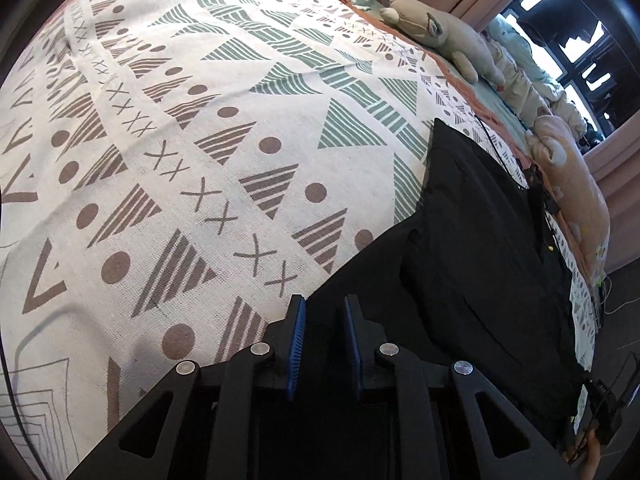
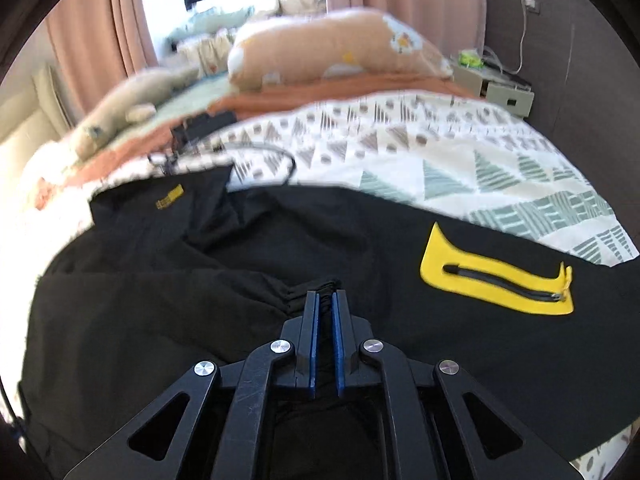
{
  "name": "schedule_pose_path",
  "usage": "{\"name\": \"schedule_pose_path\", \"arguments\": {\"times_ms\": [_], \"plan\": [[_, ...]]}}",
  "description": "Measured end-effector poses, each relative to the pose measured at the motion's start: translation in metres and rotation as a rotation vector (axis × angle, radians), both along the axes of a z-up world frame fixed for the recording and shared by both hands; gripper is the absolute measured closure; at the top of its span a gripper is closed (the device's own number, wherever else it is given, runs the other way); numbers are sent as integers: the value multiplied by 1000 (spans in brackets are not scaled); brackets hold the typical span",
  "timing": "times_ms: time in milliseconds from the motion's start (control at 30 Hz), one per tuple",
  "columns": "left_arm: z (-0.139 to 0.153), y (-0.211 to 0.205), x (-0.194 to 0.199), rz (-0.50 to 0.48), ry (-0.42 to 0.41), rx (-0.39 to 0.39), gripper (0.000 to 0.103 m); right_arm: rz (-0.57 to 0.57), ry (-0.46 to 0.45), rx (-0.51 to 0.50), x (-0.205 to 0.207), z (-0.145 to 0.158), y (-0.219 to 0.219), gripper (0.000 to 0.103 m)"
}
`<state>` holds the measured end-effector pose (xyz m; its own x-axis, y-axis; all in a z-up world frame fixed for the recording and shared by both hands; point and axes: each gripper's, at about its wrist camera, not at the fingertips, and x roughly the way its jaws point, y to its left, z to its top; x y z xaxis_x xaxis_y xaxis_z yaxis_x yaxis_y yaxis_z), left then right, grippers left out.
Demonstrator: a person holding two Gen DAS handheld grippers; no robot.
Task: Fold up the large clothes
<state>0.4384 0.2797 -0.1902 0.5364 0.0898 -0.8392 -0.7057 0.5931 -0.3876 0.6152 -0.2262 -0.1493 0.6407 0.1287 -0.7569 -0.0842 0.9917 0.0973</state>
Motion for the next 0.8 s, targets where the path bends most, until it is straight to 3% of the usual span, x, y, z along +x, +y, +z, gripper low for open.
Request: {"name": "schedule_pose_path", "arguments": {"times_ms": [67,167,200,433,500,567,800], "plan": [[0,5,-4,23,10,3,82,-11,38,-23,0,-4,0,82],[2,11,-10,51,-11,-30,82,-13,17,22,-15,5,-13,49],[5,10,-11,52,-18,-26,82,-14,-5,19,-23,11,-18,43],[30,-14,-8,-19,-66,-4,76,-41,-33,18,-65,35,-68,42],[34,-23,-6,-52,-81,-16,64,-66,-33,32,-73,39,-88,42],[39,-33,-5,-81,-105,-20,44,-97,-34,37,-81,42,-110,42],[52,-58,-4,-139,-125,24,39,-227,-54,81,-109,52,-197,42]]}}
